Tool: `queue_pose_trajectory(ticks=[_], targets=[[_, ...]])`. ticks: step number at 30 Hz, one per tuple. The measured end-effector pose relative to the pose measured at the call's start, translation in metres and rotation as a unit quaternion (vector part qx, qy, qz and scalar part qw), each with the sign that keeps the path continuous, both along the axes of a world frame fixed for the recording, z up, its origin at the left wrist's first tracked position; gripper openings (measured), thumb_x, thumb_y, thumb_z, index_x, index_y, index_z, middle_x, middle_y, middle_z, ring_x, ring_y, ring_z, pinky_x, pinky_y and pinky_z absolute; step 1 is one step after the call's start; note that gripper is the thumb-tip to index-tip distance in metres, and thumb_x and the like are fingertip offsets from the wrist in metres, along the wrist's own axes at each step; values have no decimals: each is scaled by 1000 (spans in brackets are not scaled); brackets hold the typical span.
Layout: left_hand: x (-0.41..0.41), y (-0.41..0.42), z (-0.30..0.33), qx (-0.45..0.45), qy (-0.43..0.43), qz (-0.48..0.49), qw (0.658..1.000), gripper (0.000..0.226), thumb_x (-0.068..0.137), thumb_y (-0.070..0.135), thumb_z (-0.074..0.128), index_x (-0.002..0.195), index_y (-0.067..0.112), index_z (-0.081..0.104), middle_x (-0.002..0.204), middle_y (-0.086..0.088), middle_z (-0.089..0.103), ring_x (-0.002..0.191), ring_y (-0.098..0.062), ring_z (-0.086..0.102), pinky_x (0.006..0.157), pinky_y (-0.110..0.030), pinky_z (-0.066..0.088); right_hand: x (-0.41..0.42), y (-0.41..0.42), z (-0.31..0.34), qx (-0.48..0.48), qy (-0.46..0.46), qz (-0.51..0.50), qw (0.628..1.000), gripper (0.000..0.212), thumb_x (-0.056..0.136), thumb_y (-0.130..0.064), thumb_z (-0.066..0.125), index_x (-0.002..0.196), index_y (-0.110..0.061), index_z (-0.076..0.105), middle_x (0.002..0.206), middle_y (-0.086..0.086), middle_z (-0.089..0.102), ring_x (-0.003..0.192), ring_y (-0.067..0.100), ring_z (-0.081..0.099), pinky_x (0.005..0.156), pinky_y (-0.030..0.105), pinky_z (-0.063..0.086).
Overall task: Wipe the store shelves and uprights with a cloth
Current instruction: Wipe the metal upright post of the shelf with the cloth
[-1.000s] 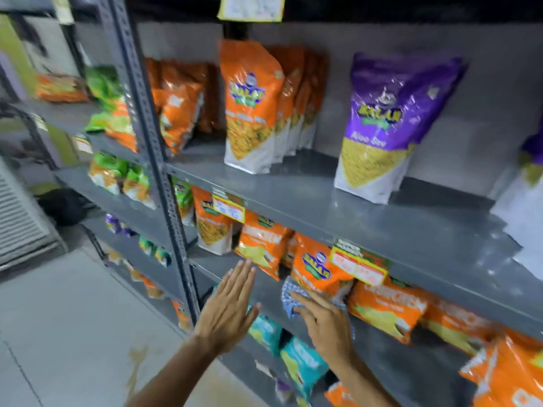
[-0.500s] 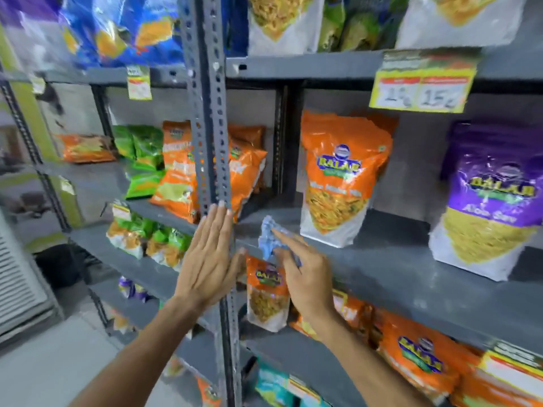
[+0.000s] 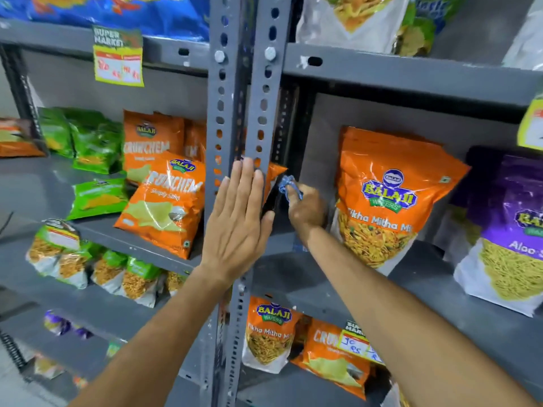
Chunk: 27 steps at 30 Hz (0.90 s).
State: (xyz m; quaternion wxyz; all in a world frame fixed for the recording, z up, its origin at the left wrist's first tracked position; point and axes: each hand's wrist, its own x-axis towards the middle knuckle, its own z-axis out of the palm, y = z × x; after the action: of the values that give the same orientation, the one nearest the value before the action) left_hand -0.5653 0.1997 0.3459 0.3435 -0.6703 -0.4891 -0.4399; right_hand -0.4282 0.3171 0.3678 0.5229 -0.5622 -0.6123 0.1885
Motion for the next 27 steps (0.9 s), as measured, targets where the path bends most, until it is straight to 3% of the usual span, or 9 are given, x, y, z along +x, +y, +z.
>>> queue_pose_trajectory(ticks=[3,6,11,14,17,21,23,25,27], targets=[[-4,11,-4,33,7,-15,999,76,107,26,49,163,1,3,170,-21,3,161,-35,5,131,-52,12,-1,33,-13,-26,-44,-66,996,32,98,-42,58,111,-17,72,108,15,73,104,40,66,78,38,48],[-6,18,-6,63,6,-31,998,72,106,26,47,162,0,9,169,-21,9,161,-33,3,131,-51,11,7,68,-31,-65,-55,-78,993,30,95,-37,56,111,-18,72,113,16,71,109,40,65,90,48,54],[-7,22,-8,82,3,-43,996,70,105,27,45,160,-3,14,167,-21,14,161,-31,2,131,-48,9,5,82,-57,-175,-310,-33,934,38,91,-44,55,121,-27,68,127,10,68,117,36,64,97,45,55],[-7,21,-9,79,0,-44,996,70,104,27,46,159,-3,15,167,-21,13,160,-31,3,131,-49,11,-7,69,-52,-193,-382,4,904,38,95,-38,51,130,-27,62,138,7,61,124,36,60,102,46,51],[-8,20,-10,74,-1,-42,996,71,104,26,48,160,-4,15,167,-21,11,160,-31,1,131,-50,11,-11,44,-53,-152,-413,29,897,39,93,-40,41,127,-35,60,135,3,63,122,32,61,100,49,51],[-7,17,-8,71,-7,-49,996,70,105,26,47,160,-3,14,167,-21,10,160,-32,5,130,-51,12,-4,-15,-55,-90,-464,82,878,34,101,-24,36,125,-21,59,133,8,62,126,33,56,102,48,48],[-7,16,-8,67,-6,-51,996,70,106,26,45,161,-3,13,167,-22,11,160,-34,6,131,-51,12,-2,-46,-53,-94,-469,78,875,33,102,-21,39,128,-20,60,135,10,62,127,35,57,96,42,49],[-7,16,-8,63,-5,-51,997,69,106,26,44,161,-3,13,167,-23,11,160,-34,6,131,-51,11,0,-70,-59,-91,-449,62,887,25,98,-23,46,113,-27,65,120,9,70,111,34,66,78,37,47],[-7,15,-8,61,-4,-50,997,69,106,26,44,161,-3,14,168,-24,11,160,-35,6,131,-51,11,3,-102,-63,-60,-409,66,908,20,94,-22,53,105,-33,65,108,1,73,98,28,69,70,34,50]])
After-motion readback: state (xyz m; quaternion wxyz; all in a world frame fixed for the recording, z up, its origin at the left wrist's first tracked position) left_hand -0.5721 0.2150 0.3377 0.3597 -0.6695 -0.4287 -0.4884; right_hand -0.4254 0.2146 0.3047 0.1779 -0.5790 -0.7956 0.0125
